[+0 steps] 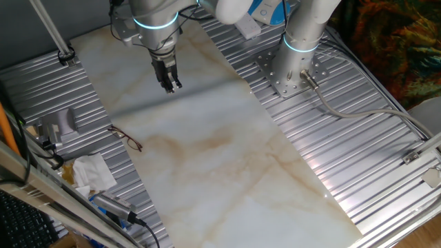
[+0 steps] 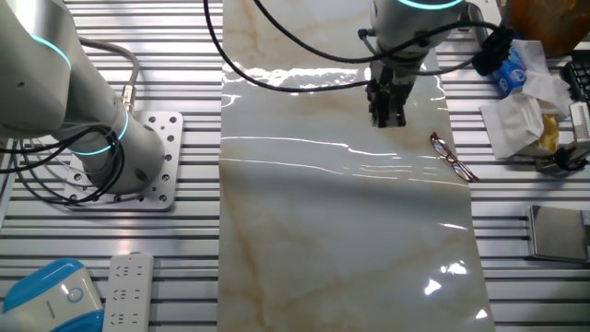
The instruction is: Unfold the leg of the glasses (with one hand)
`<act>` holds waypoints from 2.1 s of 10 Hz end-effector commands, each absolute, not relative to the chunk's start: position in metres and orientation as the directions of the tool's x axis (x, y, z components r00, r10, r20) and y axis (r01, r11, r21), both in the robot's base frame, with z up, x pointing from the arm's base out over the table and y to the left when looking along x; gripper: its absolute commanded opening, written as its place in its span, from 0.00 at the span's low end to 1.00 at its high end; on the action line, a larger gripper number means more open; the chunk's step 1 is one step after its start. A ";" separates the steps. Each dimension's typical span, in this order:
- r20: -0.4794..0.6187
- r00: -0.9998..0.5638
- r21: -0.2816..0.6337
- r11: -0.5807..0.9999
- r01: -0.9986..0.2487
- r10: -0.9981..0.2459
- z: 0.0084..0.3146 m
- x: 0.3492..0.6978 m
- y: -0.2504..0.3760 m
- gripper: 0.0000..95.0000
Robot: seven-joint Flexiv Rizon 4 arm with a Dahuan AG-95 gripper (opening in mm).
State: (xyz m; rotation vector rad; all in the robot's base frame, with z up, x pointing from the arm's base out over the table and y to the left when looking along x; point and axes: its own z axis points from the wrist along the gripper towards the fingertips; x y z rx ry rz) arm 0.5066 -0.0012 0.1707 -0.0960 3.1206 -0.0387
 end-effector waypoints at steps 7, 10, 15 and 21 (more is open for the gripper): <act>-0.015 -0.996 -0.037 0.995 -0.090 -0.090 0.158 0.556 -0.007 0.00; -0.012 -0.995 -0.034 0.995 -0.097 -0.097 0.154 0.576 -0.011 0.00; -0.015 -0.993 -0.020 0.993 -0.116 -0.116 0.144 0.607 -0.029 0.00; -0.008 -0.993 -0.019 0.993 -0.117 -0.117 0.138 0.644 -0.029 0.00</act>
